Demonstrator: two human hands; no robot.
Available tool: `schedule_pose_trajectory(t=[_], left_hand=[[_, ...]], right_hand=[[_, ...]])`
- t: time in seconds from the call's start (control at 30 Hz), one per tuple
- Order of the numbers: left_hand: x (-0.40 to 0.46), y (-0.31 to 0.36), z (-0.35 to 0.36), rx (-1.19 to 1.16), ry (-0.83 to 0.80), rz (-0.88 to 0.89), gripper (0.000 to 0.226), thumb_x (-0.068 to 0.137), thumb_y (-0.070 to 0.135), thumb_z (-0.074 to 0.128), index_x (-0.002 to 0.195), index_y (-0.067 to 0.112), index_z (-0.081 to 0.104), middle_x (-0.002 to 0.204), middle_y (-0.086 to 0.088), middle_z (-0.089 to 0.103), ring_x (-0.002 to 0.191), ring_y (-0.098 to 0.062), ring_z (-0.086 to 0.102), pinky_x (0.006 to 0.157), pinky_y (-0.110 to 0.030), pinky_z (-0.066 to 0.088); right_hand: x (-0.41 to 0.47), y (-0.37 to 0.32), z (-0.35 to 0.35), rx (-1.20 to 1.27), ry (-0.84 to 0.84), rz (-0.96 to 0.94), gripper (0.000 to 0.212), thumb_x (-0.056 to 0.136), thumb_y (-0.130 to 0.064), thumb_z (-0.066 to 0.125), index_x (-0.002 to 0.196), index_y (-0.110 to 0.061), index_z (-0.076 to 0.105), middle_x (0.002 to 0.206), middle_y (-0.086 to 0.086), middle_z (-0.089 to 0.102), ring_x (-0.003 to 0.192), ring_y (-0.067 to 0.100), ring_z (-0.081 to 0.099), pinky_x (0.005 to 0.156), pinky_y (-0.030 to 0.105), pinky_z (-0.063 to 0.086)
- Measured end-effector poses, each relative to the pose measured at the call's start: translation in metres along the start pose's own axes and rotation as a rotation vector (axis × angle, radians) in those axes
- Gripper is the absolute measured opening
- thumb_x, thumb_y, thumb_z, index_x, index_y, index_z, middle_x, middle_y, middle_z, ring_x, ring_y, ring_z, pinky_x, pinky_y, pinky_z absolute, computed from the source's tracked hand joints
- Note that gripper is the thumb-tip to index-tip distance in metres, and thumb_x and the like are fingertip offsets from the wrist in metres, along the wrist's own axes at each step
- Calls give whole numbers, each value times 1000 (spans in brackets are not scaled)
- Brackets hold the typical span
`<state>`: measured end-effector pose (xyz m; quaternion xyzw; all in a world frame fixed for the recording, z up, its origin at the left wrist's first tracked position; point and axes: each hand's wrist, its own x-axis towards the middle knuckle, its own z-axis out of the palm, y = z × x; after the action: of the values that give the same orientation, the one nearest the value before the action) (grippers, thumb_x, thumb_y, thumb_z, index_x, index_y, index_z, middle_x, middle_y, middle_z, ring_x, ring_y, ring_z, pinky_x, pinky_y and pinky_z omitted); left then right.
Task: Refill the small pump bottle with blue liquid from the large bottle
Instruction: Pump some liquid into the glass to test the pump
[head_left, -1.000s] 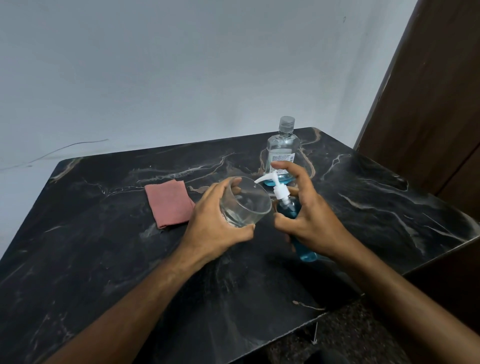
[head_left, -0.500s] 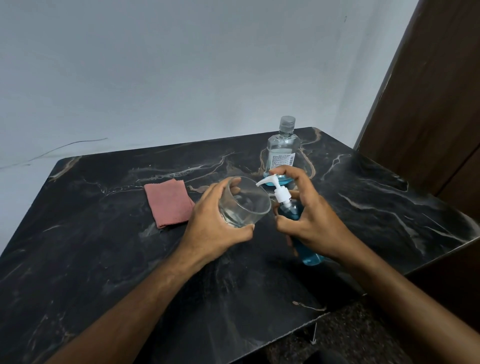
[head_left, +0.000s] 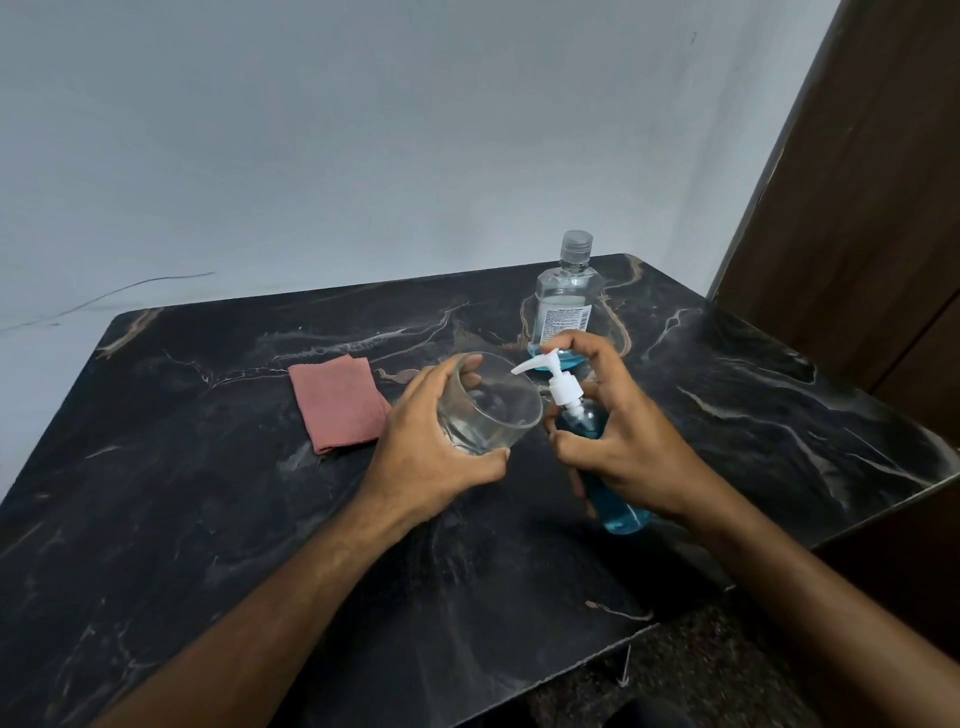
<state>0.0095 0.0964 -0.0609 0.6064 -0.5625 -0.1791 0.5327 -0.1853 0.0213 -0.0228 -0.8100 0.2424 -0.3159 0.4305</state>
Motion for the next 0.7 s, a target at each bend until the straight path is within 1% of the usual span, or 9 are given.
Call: schedule_pose_trajectory(t=[0.1,0.23,0.3,0.37,0.43,0.5,0.53,0.6,0.7], left_hand=[[-1,0,0,-4,-3,0,91,54,25,84,140,27,55,128,12,62,121,-1,61,105,-31,53],[-1,-1,0,-7,-5,-1,92,54,26,84,141,27,54,128,13,62,121,-1,61,104,-30,53],[-1,-2,0,-8,-8,-1,92,54,26,84,141,28,54,129,14,62,121,0,61,104,-29,54],[-1,-2,0,-13,-8,-4,92,54,26,84,141,27,54,129,14,61,121,-1,61,104,-30,54],[-1,-3,0,-20,-6,-6,92,54,25,84,141,26,54,129,13,61,121,-2,61,104,-31,54],[-2,-3,0,-32,-1,-7,91,54,23,84,140,26,54,128,11,62,121,-4,61,105,-34,54],[-2,-3,0,-35,0,-8,91,54,23,84,140,26,54,128,11,62,121,-5,62,104,-35,54],[-1,-4,0,-36,0,-7,91,54,23,84,140,27,54,127,12,62,120,-5,63,103,-35,55],[-1,-4,0,-40,-1,-5,91,55,24,84,141,27,53,127,13,62,120,-4,62,103,-34,55]], right_hand=[[0,2,0,3,-5,23,73,77,10,62,130,-34,38,87,17,63,56,10,59,51,35,55],[2,3,1,25,5,9,76,75,8,62,134,-34,38,84,-1,64,59,4,61,53,24,53],[3,4,1,38,-5,10,79,75,6,63,137,-36,38,85,-5,65,61,2,63,55,20,52],[3,5,0,44,-8,21,78,75,5,63,137,-34,37,85,-3,65,60,3,63,54,22,52],[3,6,0,56,-5,38,75,76,7,62,136,-30,36,85,3,63,56,5,61,51,28,53],[3,7,0,81,-7,52,72,78,11,60,134,-28,36,85,14,61,51,15,59,45,31,51],[3,7,0,89,-10,51,72,78,12,59,133,-28,36,85,14,61,49,19,59,43,31,51],[2,6,0,89,-12,37,73,78,14,59,134,-28,36,83,5,64,49,20,59,43,33,52],[1,5,0,73,-3,17,77,77,15,59,135,-32,39,84,-7,66,56,11,61,47,33,55]])
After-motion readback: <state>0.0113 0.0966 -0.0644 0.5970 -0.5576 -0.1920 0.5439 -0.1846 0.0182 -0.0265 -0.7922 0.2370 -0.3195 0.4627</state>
